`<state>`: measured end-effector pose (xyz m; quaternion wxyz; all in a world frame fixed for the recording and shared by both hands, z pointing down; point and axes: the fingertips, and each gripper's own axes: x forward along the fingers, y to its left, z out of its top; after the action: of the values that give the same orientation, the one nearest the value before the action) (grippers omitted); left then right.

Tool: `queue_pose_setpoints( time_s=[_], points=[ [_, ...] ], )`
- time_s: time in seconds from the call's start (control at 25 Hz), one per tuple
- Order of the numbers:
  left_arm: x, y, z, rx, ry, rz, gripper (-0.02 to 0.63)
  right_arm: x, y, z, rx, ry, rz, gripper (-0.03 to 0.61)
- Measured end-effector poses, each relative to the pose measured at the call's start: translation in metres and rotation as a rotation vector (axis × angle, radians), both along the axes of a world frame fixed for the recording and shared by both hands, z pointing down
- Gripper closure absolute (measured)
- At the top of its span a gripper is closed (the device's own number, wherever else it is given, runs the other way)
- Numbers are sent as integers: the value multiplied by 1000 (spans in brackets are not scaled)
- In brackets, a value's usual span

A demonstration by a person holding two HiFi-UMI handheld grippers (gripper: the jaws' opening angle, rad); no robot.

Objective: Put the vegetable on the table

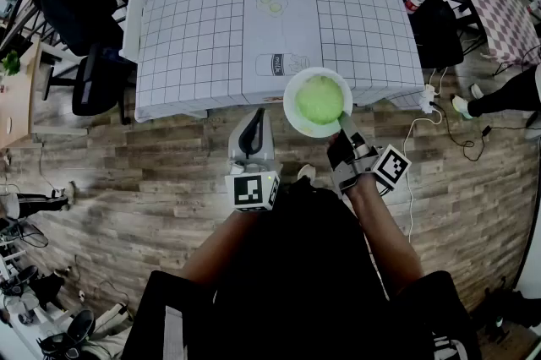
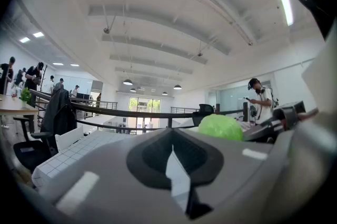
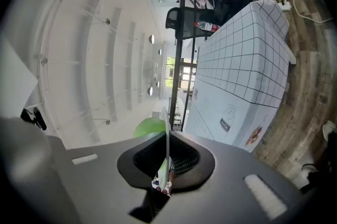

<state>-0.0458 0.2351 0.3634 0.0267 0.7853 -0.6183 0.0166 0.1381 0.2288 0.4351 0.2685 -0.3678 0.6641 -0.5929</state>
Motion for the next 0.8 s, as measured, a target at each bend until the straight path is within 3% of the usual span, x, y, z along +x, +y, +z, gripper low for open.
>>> queue_pose_setpoints(
  time_s=[0.4,0.8],
  points=[
    [1,15,4,4,13,17,606,-15,18,3,-13,-53,8,572],
    [9,13,-1,8,18,17,606,-9,18,0,-25,-45,5,572]
  ],
)
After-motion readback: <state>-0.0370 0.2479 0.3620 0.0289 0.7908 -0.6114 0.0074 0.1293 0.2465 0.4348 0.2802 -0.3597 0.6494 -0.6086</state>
